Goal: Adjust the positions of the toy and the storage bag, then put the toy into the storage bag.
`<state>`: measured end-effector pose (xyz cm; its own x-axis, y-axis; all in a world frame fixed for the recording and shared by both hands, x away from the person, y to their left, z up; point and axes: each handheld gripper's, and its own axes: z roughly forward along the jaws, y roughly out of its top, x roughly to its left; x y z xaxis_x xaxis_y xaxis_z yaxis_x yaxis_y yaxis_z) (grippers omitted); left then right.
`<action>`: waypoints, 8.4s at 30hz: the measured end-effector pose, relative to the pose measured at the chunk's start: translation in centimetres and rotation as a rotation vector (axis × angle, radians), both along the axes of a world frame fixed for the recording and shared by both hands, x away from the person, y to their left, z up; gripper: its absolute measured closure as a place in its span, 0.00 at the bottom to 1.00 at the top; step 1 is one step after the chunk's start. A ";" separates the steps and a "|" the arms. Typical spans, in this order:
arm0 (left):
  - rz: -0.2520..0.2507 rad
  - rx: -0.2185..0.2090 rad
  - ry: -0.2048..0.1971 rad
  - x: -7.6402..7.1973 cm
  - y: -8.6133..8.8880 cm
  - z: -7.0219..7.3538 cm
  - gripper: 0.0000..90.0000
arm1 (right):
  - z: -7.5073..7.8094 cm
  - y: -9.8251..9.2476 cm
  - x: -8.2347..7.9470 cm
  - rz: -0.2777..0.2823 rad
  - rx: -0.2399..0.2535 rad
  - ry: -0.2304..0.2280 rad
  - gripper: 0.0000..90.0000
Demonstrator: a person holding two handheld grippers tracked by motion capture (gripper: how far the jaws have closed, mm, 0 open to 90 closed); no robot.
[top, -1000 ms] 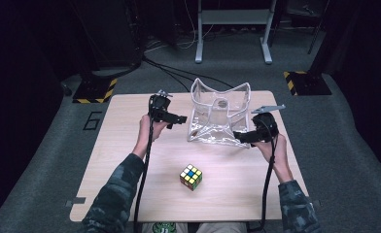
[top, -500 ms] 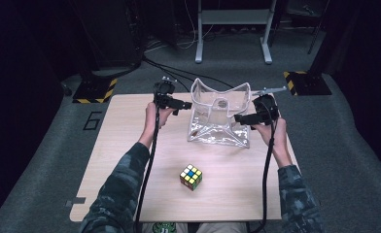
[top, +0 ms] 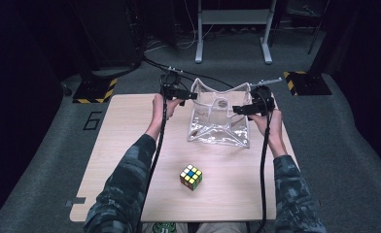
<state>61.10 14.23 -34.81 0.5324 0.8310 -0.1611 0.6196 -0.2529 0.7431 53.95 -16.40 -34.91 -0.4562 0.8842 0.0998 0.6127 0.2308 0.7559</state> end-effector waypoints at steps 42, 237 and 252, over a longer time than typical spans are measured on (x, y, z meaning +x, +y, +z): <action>0.100 0.154 0.024 -1.6 7.4 -1.9 0.98 | -2.1 -1.0 1.0 -0.114 -0.102 -0.018 0.98; 0.031 0.181 -0.034 -22.7 16.0 -18.2 0.00 | -17.8 2.2 -16.6 -0.006 -0.153 -0.001 0.00; 0.033 0.180 -0.034 -22.8 16.0 -18.3 0.00 | -16.3 3.3 -17.0 0.086 -0.099 -0.007 0.00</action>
<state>38.33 30.23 -53.06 0.5070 0.8619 0.0090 0.6054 -0.3635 0.7081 36.96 -13.11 -51.24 -0.5308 0.8474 0.0102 0.5822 0.3558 0.7310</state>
